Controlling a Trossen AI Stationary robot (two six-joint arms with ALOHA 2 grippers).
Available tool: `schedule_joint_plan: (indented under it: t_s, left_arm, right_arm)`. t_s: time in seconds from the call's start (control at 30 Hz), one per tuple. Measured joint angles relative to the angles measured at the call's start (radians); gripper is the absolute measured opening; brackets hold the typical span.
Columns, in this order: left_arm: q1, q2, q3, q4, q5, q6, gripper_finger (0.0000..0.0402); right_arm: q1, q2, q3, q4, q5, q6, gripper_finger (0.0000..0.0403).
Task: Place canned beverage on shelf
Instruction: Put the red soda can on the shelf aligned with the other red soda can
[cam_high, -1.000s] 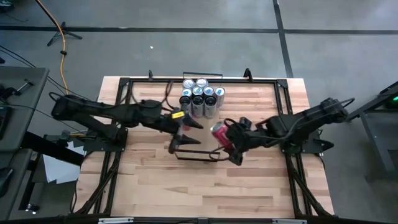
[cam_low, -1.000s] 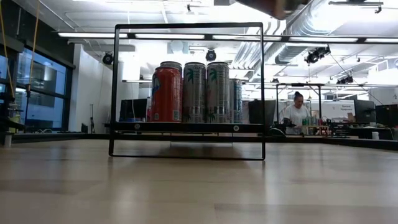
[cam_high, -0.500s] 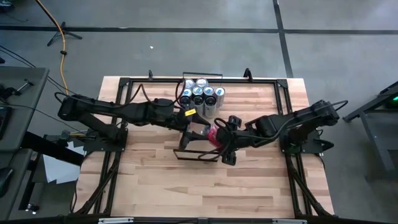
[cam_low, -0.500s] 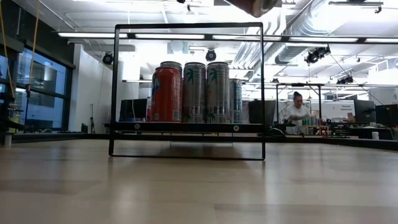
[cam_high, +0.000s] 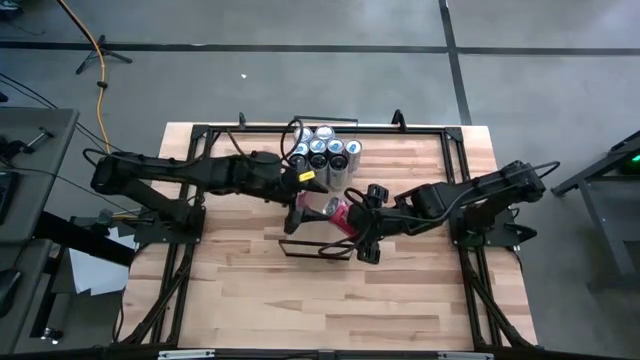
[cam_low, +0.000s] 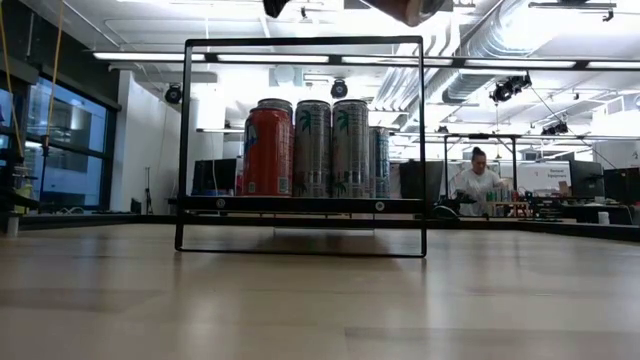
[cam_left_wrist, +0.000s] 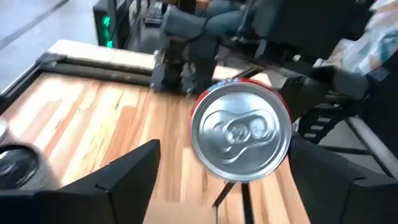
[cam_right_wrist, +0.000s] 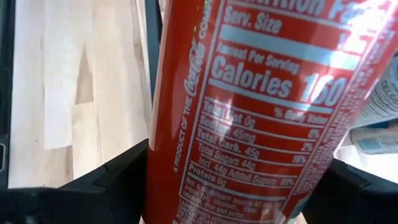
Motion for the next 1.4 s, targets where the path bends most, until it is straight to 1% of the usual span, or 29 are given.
schedule_joint_plan:
  t_s: [0.07,0.13,0.3,0.37,0.57,0.6,0.7,0.9,1.0,1.4]
  left_arm:
    - [0.013,0.0,0.016,-0.036,0.0,0.0,0.0318]
    - [0.024,0.002,0.017,-0.034,0.016,0.001,0.0333]
    - [0.039,0.004,0.017,0.021,0.143,-0.008,0.0356]
    - [0.039,0.004,0.017,0.035,0.16,-0.006,0.0358]
    - [0.041,0.019,0.017,0.052,0.158,-0.011,0.0358]
    - [0.04,0.022,0.017,0.06,0.166,-0.015,0.0358]
    - [0.031,0.024,0.017,0.083,0.236,-0.014,0.0358]
    - [0.015,0.025,0.017,0.102,0.228,0.045,0.0356]
    - [0.016,0.025,0.017,0.103,0.212,0.046,0.0336]
    - [0.016,0.024,0.017,0.094,0.209,0.069,0.02]
  right_arm:
    - [-0.001,0.0,0.0,0.002,-0.009,-0.001,0.0311]
    - [-0.002,0.0,0.0,0.007,-0.012,-0.006,0.0311]
    - [-0.001,-0.001,0.001,0.022,-0.014,-0.013,0.0311]
    - [-0.001,-0.001,0.001,0.028,-0.014,-0.013,0.0311]
    - [-0.001,-0.001,0.001,0.096,-0.013,-0.045,0.0311]
    - [-0.001,-0.001,0.001,0.095,-0.012,-0.051,0.0311]
    - [-0.009,-0.001,0.001,0.097,-0.014,-0.051,0.031]
    - [-0.012,0.0,0.001,0.115,-0.04,-0.066,0.031]
    - [-0.014,0.001,0.001,0.133,-0.039,-0.083,0.031]
    - [-0.013,0.002,0.001,0.157,-0.04,-0.13,0.031]
